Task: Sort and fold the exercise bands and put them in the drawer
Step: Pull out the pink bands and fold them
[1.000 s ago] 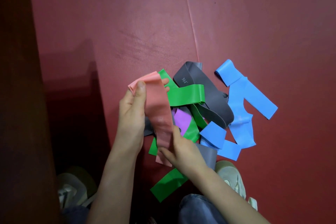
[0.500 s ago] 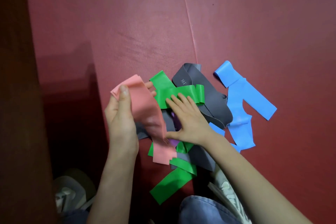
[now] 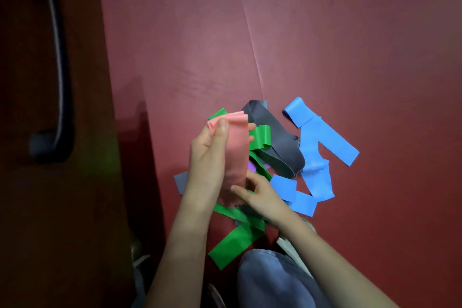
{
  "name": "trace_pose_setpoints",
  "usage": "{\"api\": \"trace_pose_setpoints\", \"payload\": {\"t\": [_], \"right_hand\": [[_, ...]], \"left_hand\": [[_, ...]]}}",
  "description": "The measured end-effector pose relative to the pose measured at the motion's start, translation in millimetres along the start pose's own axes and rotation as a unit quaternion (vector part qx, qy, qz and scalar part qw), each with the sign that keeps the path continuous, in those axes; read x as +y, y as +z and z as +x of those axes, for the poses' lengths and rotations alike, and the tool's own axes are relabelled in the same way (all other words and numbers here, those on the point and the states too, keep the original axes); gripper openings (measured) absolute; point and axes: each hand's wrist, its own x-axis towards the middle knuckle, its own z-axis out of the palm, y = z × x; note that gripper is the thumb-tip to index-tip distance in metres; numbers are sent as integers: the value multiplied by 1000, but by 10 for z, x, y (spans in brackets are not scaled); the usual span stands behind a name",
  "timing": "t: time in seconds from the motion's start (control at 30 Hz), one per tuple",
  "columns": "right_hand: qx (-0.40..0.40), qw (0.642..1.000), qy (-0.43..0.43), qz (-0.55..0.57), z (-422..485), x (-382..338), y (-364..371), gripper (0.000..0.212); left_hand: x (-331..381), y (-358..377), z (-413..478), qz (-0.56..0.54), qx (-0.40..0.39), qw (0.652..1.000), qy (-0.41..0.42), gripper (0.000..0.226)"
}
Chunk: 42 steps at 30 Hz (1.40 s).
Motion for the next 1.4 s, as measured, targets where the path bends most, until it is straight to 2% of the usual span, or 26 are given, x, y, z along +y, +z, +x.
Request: {"api": "trace_pose_setpoints", "payload": {"t": [0.13, 0.27, 0.4, 0.53, 0.67, 0.8, 0.9, 1.0, 1.13, 1.2, 1.27, 1.3, 1.4], "right_hand": [[25, 999, 15, 28, -199, -167, -110, 31], [33, 997, 39, 49, -420, -347, -212, 27], [39, 998, 52, 25, -684, -447, -282, 24], [88, 994, 34, 55, -958, -538, -411, 25], [98, 981, 25, 165, -1244, -708, -574, 16], [124, 939, 28, 320, -1617, -889, -712, 53], [150, 904, 17, 400, -1886, -1035, -776, 54], [171, 901, -33, 398, -2131, -1363, -900, 65], [180, 931, -95, 304, -2354, -1929, -1115, 79], [173, 948, -114, 240, -2422, -2201, -1145, 62], [146, 960, -128, 203, -2448, -2435, -1101, 19], [140, 965, -130, 182, -2452, -2553, -1042, 4], [127, 975, -140, 118, -2419, -2786, -841, 13]], "left_hand": [[285, 222, -160, 2, -57, 998, -34, 28], [645, 439, -383, 8, -107, 994, -33, 26], [1064, 581, -567, 9, -122, 992, 1, 25], [1473, 742, -695, -24, -108, 993, 40, 28], [1785, 816, -884, -70, -92, 991, 65, 28], [2040, 749, -1059, -125, -60, 986, 88, 26], [2169, 638, -1187, -153, -19, 980, 122, 26], [2326, 455, -1358, -203, 35, 967, 151, 26], [2386, 14, -1552, -219, 135, 951, 172, 25], [2385, -187, -1686, -220, 179, 944, 170, 23], [2407, -377, -1804, -232, 208, 934, 173, 23], [2441, -482, -1859, -239, 216, 930, 177, 22], [2526, -749, -1957, -261, 232, 917, 195, 21]]}}
